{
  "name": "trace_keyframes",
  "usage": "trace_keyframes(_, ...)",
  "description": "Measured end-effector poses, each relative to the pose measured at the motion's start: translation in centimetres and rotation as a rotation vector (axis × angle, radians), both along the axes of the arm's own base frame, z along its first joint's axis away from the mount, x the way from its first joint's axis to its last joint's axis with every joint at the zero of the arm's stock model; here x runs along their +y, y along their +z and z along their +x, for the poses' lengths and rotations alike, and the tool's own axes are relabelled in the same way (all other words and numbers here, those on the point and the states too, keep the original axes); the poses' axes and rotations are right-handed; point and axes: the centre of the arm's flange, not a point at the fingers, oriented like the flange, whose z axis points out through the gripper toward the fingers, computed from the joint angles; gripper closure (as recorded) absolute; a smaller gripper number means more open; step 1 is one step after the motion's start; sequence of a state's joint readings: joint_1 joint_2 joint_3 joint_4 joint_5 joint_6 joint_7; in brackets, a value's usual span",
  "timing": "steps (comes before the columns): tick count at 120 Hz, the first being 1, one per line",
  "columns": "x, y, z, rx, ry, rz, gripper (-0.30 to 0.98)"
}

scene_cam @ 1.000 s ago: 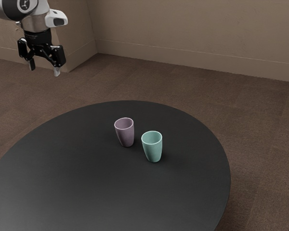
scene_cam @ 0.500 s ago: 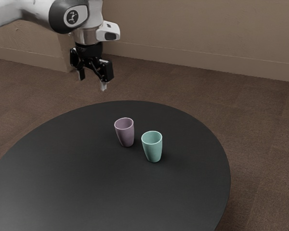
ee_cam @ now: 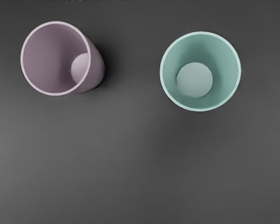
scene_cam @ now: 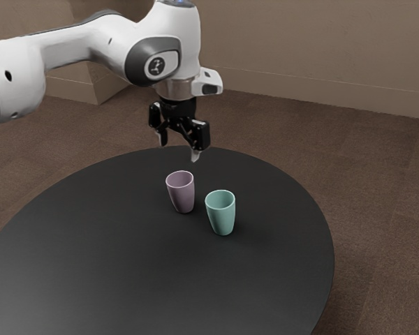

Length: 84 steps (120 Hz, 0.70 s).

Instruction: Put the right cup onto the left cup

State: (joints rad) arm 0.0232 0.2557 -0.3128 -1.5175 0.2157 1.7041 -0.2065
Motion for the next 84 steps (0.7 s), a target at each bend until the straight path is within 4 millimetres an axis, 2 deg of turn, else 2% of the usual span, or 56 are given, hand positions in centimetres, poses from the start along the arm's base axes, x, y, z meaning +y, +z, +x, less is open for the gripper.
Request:
trace_keyframes(23, -2.9, -3.0, 0.7, 0.002, 0.024, -0.016, 0.0)
trace_keyframes(40, -3.1, -6.8, 2.2, 0.016, 0.061, -0.026, 0.0)
trace_keyframes(60, -3.0, -9.9, 3.9, 0.007, 0.094, -0.035, 0.0)
trace_keyframes(84, -4.0, -11.4, 4.7, -0.037, 0.107, -0.05, 0.0)
